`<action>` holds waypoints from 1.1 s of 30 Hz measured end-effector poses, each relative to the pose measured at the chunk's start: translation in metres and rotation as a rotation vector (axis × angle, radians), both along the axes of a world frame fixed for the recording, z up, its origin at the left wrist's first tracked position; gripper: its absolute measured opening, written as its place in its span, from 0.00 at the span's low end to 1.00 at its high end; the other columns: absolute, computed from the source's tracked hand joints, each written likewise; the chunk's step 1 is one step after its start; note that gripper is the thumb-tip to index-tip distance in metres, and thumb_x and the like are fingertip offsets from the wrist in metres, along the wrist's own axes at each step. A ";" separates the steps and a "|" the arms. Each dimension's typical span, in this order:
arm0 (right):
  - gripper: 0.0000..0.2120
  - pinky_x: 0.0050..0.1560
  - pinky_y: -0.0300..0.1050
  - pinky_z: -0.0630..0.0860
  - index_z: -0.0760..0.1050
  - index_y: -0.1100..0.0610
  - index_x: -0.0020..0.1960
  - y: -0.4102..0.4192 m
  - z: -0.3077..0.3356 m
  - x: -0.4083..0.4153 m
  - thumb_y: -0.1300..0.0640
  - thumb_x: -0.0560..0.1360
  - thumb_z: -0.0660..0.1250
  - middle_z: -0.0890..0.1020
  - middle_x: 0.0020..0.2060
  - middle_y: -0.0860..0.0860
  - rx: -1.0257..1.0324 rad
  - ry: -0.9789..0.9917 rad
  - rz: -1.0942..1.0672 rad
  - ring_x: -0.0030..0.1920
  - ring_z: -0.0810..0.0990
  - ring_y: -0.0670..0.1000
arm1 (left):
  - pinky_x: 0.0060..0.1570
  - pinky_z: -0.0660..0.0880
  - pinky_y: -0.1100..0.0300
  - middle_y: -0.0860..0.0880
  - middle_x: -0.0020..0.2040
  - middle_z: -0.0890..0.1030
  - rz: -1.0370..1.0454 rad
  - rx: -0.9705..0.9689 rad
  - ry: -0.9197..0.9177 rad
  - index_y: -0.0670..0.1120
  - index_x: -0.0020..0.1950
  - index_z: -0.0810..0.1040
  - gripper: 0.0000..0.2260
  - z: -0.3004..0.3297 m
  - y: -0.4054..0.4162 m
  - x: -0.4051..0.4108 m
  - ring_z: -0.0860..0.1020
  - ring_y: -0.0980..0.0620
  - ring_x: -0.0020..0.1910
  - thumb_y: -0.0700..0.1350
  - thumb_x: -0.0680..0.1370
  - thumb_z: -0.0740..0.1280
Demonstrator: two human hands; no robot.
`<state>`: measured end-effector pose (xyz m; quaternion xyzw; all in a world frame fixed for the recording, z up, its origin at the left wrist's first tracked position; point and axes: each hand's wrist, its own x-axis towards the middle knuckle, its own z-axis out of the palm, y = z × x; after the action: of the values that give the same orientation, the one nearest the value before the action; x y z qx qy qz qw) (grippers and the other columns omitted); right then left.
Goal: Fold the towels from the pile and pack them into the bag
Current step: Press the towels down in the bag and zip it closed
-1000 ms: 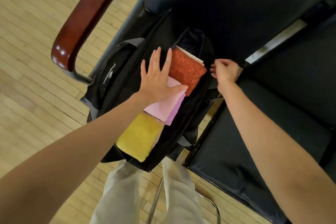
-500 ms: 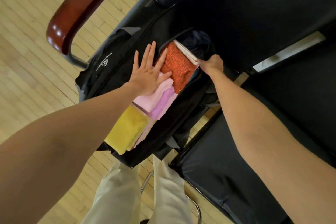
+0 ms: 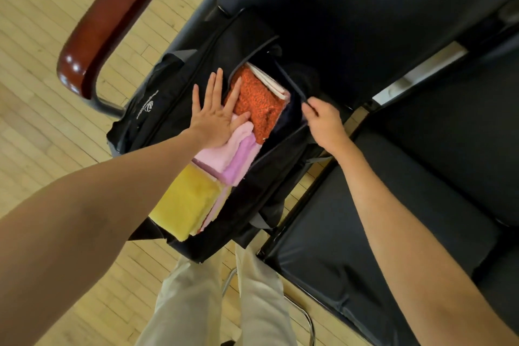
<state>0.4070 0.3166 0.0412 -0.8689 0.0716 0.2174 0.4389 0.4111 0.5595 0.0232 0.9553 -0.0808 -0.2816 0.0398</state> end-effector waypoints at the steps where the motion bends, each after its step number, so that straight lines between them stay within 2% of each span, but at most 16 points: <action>1: 0.14 0.35 0.45 0.61 0.65 0.58 0.36 0.002 0.010 -0.001 0.58 0.81 0.57 0.67 0.29 0.48 0.016 -0.017 0.043 0.32 0.66 0.47 | 0.71 0.31 0.42 0.45 0.75 0.28 -0.001 0.001 0.011 0.56 0.74 0.29 0.32 0.001 0.000 0.000 0.28 0.48 0.74 0.67 0.77 0.40; 4: 0.19 0.34 0.45 0.59 0.60 0.53 0.31 0.018 0.046 0.006 0.58 0.80 0.58 0.64 0.26 0.46 0.072 -0.078 0.112 0.29 0.63 0.43 | 0.71 0.31 0.40 0.45 0.74 0.27 0.002 0.008 0.019 0.56 0.74 0.30 0.32 0.000 -0.002 0.003 0.27 0.47 0.73 0.67 0.77 0.40; 10: 0.21 0.35 0.47 0.61 0.60 0.50 0.25 0.062 0.094 0.037 0.57 0.75 0.61 0.65 0.20 0.44 0.222 -0.160 -0.093 0.27 0.64 0.44 | 0.70 0.33 0.38 0.43 0.74 0.27 -0.022 0.039 0.054 0.57 0.74 0.30 0.32 0.007 -0.005 0.007 0.28 0.44 0.73 0.67 0.76 0.38; 12: 0.19 0.37 0.48 0.63 0.62 0.52 0.26 0.072 0.093 0.043 0.56 0.75 0.60 0.67 0.23 0.46 0.199 -0.154 -0.112 0.29 0.67 0.47 | 0.71 0.33 0.40 0.43 0.75 0.28 -0.039 -0.035 0.086 0.59 0.75 0.32 0.32 0.014 0.000 0.010 0.29 0.45 0.74 0.67 0.75 0.38; 13: 0.18 0.37 0.48 0.63 0.62 0.53 0.27 0.077 0.092 0.044 0.56 0.75 0.60 0.67 0.24 0.48 0.180 -0.148 -0.112 0.30 0.68 0.49 | 0.71 0.32 0.42 0.44 0.76 0.30 -0.024 -0.104 0.103 0.60 0.76 0.35 0.29 0.019 0.004 0.011 0.30 0.46 0.74 0.66 0.77 0.41; 16: 0.19 0.35 0.45 0.61 0.60 0.53 0.27 0.087 0.089 0.047 0.57 0.76 0.60 0.64 0.24 0.47 0.136 -0.136 -0.115 0.29 0.65 0.47 | 0.72 0.37 0.45 0.44 0.79 0.40 0.073 -0.389 0.115 0.61 0.76 0.52 0.23 0.032 0.024 0.008 0.39 0.48 0.77 0.55 0.82 0.55; 18: 0.20 0.35 0.46 0.59 0.58 0.52 0.28 0.094 0.089 0.046 0.57 0.77 0.60 0.63 0.24 0.47 0.092 -0.130 -0.118 0.28 0.63 0.45 | 0.74 0.47 0.50 0.39 0.76 0.55 0.157 -0.685 0.115 0.51 0.71 0.69 0.20 0.046 0.029 -0.013 0.52 0.47 0.76 0.47 0.79 0.58; 20: 0.20 0.35 0.47 0.59 0.58 0.52 0.28 0.097 0.086 0.044 0.57 0.77 0.60 0.62 0.24 0.47 0.067 -0.135 -0.144 0.28 0.63 0.45 | 0.70 0.57 0.58 0.35 0.68 0.68 0.185 -0.868 0.076 0.40 0.61 0.78 0.21 0.060 0.025 -0.047 0.63 0.47 0.68 0.46 0.73 0.56; 22: 0.20 0.35 0.46 0.60 0.58 0.52 0.28 0.096 0.083 0.042 0.57 0.77 0.60 0.62 0.24 0.46 0.061 -0.151 -0.179 0.28 0.63 0.45 | 0.62 0.60 0.63 0.38 0.60 0.74 0.184 -0.859 0.018 0.36 0.54 0.80 0.23 0.072 0.020 -0.078 0.68 0.51 0.61 0.47 0.70 0.53; 25: 0.21 0.31 0.40 0.59 0.59 0.53 0.29 0.093 0.079 0.038 0.58 0.78 0.60 0.63 0.25 0.46 0.055 -0.182 -0.192 0.27 0.63 0.43 | 0.50 0.62 0.63 0.43 0.47 0.79 0.119 -0.789 -0.029 0.37 0.45 0.79 0.13 0.087 0.021 -0.106 0.69 0.52 0.49 0.38 0.68 0.57; 26: 0.21 0.30 0.39 0.58 0.58 0.53 0.29 0.093 0.078 0.035 0.58 0.78 0.60 0.63 0.26 0.46 0.026 -0.188 -0.177 0.27 0.63 0.42 | 0.48 0.64 0.62 0.44 0.44 0.79 0.084 -0.786 -0.015 0.39 0.43 0.80 0.13 0.092 0.022 -0.113 0.69 0.53 0.45 0.35 0.66 0.57; 28: 0.20 0.29 0.37 0.59 0.58 0.52 0.30 0.093 0.076 0.029 0.58 0.79 0.60 0.64 0.26 0.46 -0.034 -0.192 -0.150 0.28 0.63 0.42 | 0.50 0.69 0.61 0.50 0.45 0.81 0.009 -0.797 0.122 0.44 0.43 0.82 0.17 0.099 0.020 -0.131 0.72 0.56 0.45 0.36 0.64 0.56; 30: 0.20 0.29 0.35 0.59 0.58 0.52 0.30 0.092 0.076 0.025 0.58 0.79 0.59 0.64 0.27 0.46 -0.031 -0.191 -0.149 0.28 0.63 0.42 | 0.55 0.70 0.63 0.53 0.50 0.80 -0.019 -0.762 0.285 0.46 0.46 0.82 0.18 0.101 0.017 -0.153 0.75 0.58 0.50 0.39 0.66 0.55; 33: 0.20 0.29 0.34 0.60 0.58 0.53 0.30 0.088 0.076 0.026 0.60 0.79 0.59 0.63 0.27 0.47 -0.023 -0.186 -0.169 0.28 0.63 0.42 | 0.53 0.74 0.57 0.52 0.49 0.77 0.126 -0.784 0.230 0.45 0.50 0.78 0.14 0.099 0.020 -0.166 0.75 0.55 0.48 0.40 0.68 0.58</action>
<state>0.4333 0.4042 0.1174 -0.8811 0.1063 0.0972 0.4504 0.2456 0.5792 0.1223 0.8331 -0.1182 -0.3315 0.4267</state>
